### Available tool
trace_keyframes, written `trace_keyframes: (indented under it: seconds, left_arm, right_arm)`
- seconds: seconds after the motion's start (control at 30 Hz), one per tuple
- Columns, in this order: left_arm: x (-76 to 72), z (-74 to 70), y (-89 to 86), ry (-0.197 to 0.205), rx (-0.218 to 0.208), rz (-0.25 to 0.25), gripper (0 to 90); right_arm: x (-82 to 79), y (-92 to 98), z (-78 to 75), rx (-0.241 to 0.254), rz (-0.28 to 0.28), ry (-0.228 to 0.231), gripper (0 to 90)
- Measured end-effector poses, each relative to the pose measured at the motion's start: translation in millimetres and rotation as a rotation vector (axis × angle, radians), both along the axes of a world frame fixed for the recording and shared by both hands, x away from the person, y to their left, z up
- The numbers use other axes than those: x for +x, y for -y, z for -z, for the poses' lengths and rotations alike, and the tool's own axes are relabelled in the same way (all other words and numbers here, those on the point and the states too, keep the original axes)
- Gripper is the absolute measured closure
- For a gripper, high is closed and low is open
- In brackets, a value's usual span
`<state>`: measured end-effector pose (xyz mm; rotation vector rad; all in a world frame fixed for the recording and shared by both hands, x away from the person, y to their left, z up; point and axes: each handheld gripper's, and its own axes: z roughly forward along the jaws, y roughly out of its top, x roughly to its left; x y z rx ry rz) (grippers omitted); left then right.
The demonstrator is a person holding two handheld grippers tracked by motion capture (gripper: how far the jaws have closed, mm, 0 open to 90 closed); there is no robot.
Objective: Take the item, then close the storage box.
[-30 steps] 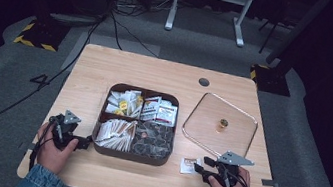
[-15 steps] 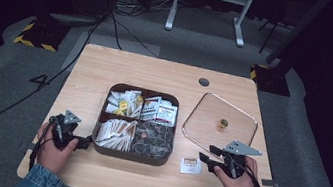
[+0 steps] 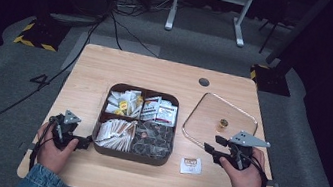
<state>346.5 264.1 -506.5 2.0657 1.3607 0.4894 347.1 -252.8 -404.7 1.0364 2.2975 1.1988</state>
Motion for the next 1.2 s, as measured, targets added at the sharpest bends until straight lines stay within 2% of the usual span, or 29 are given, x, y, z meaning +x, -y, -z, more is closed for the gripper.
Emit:
trace_keyframes:
  seconds: [0.07,0.33,0.37,0.53,0.6,0.77,0.87,1.1,1.2]
  left_arm:
    - [-0.1,0.0,0.0,-0.001,0.0,0.0,1.5]
    - [-0.1,0.0,-0.1,0.0,0.001,0.002,1.5]
    - [-0.2,0.1,0.0,0.0,0.0,0.0,1.5]
    - [-0.2,0.0,0.0,0.0,0.0,0.0,1.5]
    - [-0.1,0.1,0.0,0.0,0.0,0.0,1.5]
    - [-0.1,0.0,-0.1,0.0,0.001,0.002,1.5]
    - [-0.1,0.0,-0.1,0.0,0.001,0.002,1.5]
    - [-0.1,0.0,0.0,0.0,0.0,0.0,1.5]
    - [-0.2,0.1,0.1,0.0,0.0,-0.001,1.5]
  right_arm:
    - [6.7,-0.4,-6.3,-0.023,-0.004,0.01,44.4]
    - [28.0,4.1,-14.5,-0.018,0.018,0.015,42.0]
    - [36.5,7.6,-17.0,-0.02,0.033,0.016,41.1]
    - [56.0,17.3,-18.8,-0.03,0.07,0.019,39.6]
    - [64.5,22.0,-16.9,-0.03,0.084,0.011,38.6]
    - [84.9,32.1,-6.0,0.014,0.113,-0.076,38.4]
    - [92.5,36.0,-2.8,0.014,0.132,-0.08,37.9]
    - [112.7,45.3,9.6,-0.036,0.183,-0.063,37.0]
    - [123.3,49.8,21.1,-0.053,0.208,-0.076,37.0]
